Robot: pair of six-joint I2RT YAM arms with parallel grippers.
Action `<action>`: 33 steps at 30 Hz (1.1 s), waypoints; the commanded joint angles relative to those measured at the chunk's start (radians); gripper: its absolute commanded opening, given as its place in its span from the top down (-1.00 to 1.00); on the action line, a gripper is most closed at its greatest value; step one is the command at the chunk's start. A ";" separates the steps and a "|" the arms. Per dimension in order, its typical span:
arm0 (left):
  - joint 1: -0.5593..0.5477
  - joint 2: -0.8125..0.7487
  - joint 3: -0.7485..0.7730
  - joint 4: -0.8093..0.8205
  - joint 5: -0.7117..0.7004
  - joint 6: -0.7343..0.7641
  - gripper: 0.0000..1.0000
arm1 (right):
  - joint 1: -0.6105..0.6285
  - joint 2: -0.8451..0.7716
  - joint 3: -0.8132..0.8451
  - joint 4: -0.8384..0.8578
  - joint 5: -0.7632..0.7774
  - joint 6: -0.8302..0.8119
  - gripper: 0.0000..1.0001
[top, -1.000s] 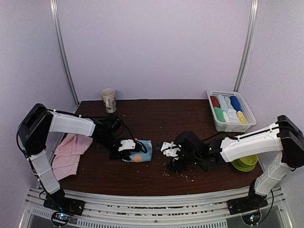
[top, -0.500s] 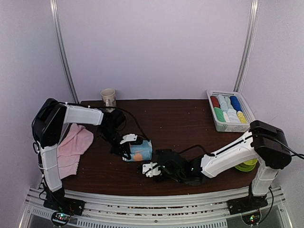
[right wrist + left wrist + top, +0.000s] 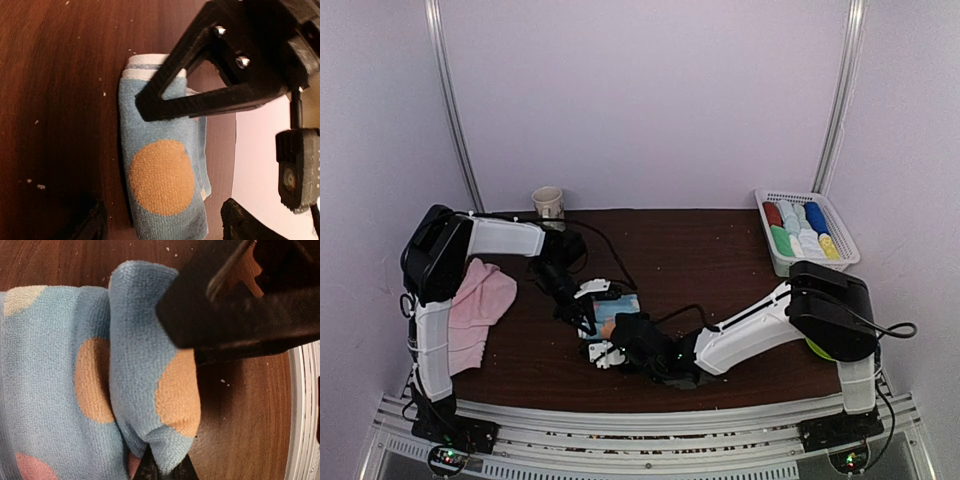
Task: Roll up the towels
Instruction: Roll the towel at the center of the board.
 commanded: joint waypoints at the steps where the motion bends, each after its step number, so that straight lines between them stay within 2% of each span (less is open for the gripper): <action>1: -0.010 0.075 -0.046 -0.071 -0.077 0.009 1.00 | -0.025 0.041 0.050 -0.065 0.019 0.025 -0.44; 3: -0.011 0.073 -0.049 -0.068 -0.079 0.010 1.00 | -0.033 0.047 0.058 -0.088 0.007 0.036 -0.38; 8: -0.009 0.071 -0.056 -0.047 -0.087 0.010 1.00 | -0.052 0.059 0.090 -0.159 -0.033 0.067 -0.05; 14: -0.009 0.057 -0.099 0.016 -0.104 -0.010 1.00 | -0.058 0.068 0.105 -0.184 -0.095 0.158 0.70; 15: -0.007 0.054 -0.106 0.025 -0.109 -0.012 1.00 | -0.057 0.073 0.105 -0.176 -0.099 0.174 0.89; 16: -0.007 0.049 -0.113 0.036 -0.115 -0.018 0.93 | -0.057 0.079 0.107 -0.172 -0.100 0.191 1.00; 20: -0.005 0.011 -0.152 0.077 -0.130 -0.027 0.70 | -0.058 0.097 0.099 -0.156 -0.128 0.237 1.00; 24: 0.005 -0.053 -0.196 0.130 -0.136 -0.030 0.21 | -0.060 0.102 0.107 -0.217 -0.199 0.266 1.00; 29: 0.015 -0.159 -0.270 0.211 -0.150 -0.031 -0.13 | -0.064 0.092 0.122 -0.290 -0.265 0.299 1.00; 33: 0.017 -0.280 -0.354 0.305 -0.172 -0.026 -0.31 | -0.079 0.089 0.174 -0.385 -0.343 0.351 1.00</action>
